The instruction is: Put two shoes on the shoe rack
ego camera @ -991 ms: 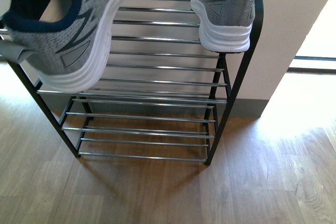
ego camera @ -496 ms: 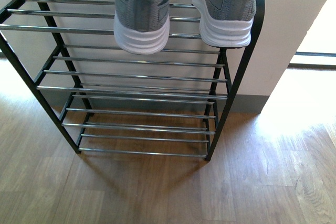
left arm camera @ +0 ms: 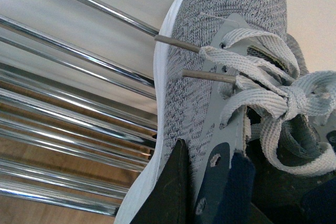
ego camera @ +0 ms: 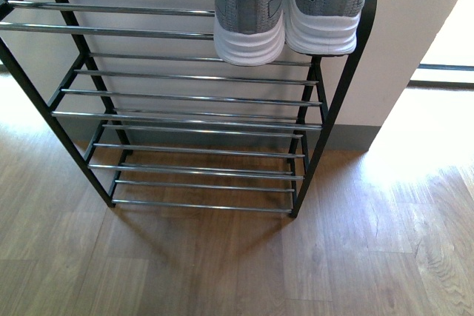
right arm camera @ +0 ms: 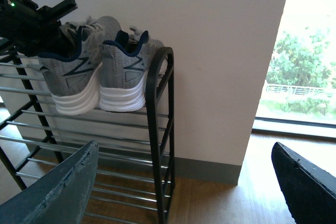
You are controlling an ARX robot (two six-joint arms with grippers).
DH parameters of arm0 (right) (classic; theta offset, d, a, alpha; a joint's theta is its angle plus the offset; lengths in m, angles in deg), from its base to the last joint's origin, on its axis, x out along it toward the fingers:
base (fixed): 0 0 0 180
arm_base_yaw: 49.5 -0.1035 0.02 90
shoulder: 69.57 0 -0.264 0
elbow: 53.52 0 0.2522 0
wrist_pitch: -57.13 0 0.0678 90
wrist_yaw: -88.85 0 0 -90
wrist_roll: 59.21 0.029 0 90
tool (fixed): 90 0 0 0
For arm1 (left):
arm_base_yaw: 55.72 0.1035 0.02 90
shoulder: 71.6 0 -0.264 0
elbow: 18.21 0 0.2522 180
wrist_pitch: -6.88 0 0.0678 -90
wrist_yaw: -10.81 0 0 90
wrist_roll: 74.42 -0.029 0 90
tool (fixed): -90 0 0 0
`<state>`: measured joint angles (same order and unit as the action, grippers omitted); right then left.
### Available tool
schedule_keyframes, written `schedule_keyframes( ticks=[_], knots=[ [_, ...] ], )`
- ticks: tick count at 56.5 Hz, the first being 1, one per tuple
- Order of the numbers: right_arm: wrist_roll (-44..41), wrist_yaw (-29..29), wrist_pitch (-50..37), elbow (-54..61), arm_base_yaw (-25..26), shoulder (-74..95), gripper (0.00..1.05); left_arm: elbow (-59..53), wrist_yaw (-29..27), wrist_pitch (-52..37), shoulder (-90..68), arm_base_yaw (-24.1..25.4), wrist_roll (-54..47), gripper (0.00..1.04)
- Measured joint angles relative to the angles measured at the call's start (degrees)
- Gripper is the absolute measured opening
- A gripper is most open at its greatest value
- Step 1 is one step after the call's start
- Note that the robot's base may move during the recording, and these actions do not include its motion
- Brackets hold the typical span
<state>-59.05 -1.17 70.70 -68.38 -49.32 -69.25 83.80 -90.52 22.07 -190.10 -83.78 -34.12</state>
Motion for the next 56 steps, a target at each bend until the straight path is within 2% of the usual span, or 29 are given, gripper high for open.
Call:
schedule_keyframes(
  ticks=[32,39,42,56],
  knots=[
    [0.00,-0.02,0.00,0.00,0.02,0.00,0.96,8.33,-0.96,5.53,-5.99,0.59,-5.11,0.02],
    [0.00,0.00,0.00,0.00,0.02,0.00,0.96,9.46,-1.90,5.77,-6.45,0.50,-8.92,0.25],
    [0.00,0.00,0.00,0.00,0.02,0.00,0.96,9.46,-2.23,5.73,-6.45,0.20,-10.38,0.39],
    [0.00,-0.02,0.00,0.00,0.02,0.00,0.96,9.46,-3.02,5.66,-6.43,-0.39,-12.02,0.78]
  ],
)
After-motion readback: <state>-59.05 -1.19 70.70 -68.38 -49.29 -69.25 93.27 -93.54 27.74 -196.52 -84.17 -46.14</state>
